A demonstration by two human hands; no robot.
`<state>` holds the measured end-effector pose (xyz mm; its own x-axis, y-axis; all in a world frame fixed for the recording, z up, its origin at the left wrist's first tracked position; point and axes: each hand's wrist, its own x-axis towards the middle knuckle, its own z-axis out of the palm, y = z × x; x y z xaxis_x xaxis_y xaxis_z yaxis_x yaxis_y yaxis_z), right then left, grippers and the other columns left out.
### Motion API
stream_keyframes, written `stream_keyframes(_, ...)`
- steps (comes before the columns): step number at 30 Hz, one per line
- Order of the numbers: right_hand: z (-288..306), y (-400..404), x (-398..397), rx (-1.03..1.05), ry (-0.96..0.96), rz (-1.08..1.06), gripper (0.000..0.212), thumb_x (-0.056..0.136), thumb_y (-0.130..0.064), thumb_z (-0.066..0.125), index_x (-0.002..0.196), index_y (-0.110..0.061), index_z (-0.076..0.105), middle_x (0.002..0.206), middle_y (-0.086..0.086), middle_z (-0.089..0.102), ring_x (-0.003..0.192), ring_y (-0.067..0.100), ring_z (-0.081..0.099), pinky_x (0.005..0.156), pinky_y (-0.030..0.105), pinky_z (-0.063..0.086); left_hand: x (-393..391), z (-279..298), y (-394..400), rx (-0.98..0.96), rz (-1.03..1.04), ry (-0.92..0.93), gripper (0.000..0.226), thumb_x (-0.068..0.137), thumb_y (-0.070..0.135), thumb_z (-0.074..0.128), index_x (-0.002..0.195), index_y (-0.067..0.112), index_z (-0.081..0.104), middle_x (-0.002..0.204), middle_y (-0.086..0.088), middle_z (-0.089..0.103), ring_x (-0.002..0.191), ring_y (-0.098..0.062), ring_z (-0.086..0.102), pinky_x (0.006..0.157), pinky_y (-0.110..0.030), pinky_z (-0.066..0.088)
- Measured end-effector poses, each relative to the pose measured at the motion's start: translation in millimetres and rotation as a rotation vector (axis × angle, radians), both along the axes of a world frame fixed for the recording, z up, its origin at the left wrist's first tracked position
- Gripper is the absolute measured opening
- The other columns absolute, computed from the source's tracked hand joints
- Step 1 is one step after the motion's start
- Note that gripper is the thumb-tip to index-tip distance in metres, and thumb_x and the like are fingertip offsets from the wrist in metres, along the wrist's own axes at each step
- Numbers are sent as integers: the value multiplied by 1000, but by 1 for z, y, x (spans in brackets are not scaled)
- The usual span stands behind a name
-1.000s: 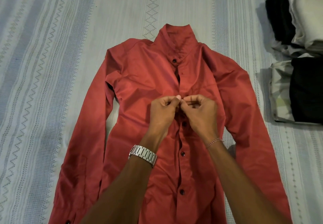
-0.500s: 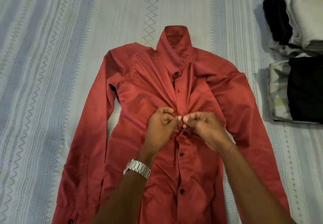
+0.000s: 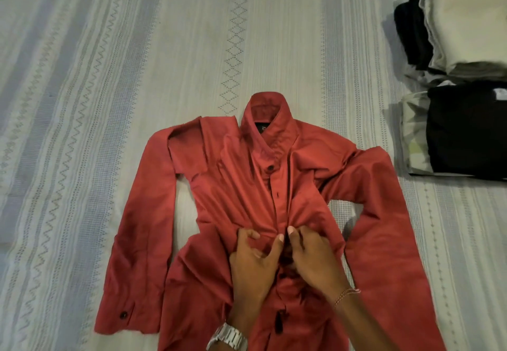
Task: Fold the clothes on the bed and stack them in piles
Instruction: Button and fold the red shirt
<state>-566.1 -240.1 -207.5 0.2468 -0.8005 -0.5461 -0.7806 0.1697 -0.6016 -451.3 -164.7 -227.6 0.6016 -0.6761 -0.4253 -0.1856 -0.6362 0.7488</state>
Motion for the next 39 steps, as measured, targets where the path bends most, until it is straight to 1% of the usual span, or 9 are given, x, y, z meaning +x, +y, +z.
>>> stream_keyframes(6,7,57,-18,91,198,31,55,97,-59,23,80,-17,53,85,12,73,83,35,72,76,43,58,-32,7,62,137,153,147,56,74,75,68,92,27,44,51,-8,63,44,-22,61,51,-41,54)
stream_keyframes(9,26,67,-20,-137,384,75,48,99,-56,33,84,-18,59,87,10,73,84,33,71,70,39,53,-35,23,68,104,132,14,45,79,65,68,79,23,51,50,2,60,50,-13,62,56,-34,51)
stream_keyframes(12,41,60,-10,-477,151,-69,19,94,-37,66,89,-20,60,75,0,68,71,24,67,60,37,50,-24,42,41,-103,-29,-205,22,90,30,72,78,22,56,54,13,52,54,-10,57,57,-26,42)
stream_keyframes(14,39,51,2,-485,-113,-142,13,90,-23,72,94,-20,59,81,-6,65,74,15,63,68,35,53,-13,41,15,-221,-124,-271,8,91,11,67,86,16,64,73,8,61,67,-12,60,65,-25,44)
stream_keyframes(17,26,35,14,-421,-255,-89,27,83,-11,72,105,-17,57,99,-5,59,89,11,58,83,33,52,5,25,-12,-260,-193,-280,14,90,0,61,97,8,70,93,-4,65,80,-17,62,78,-29,50)
stream_keyframes(21,4,20,11,-312,-118,80,47,71,-20,80,109,-12,53,108,2,55,103,21,53,94,34,46,21,5,-13,-172,-202,-207,14,88,-1,67,98,6,73,90,-7,69,73,-13,62,77,-36,55)
stream_keyframes(26,-5,23,8,-454,-132,-77,37,67,-5,73,101,-6,58,98,8,61,92,27,61,85,39,53,22,2,-10,-173,-171,-160,9,83,12,79,90,11,75,74,-2,68,65,-16,65,68,-36,58)
stream_keyframes(34,-13,34,15,-602,-53,56,29,79,-26,78,95,-12,58,103,7,48,95,27,51,83,43,50,15,0,-6,-140,-89,-190,20,82,13,82,76,13,63,66,4,62,60,-15,60,65,-37,55)
stream_keyframes(39,-18,27,20,-524,7,19,33,77,-24,81,102,-7,67,109,12,54,100,33,57,89,45,52,10,-2,-4,-140,-129,-216,11,88,17,73,81,9,76,77,-6,73,72,-25,68,72,-45,55)
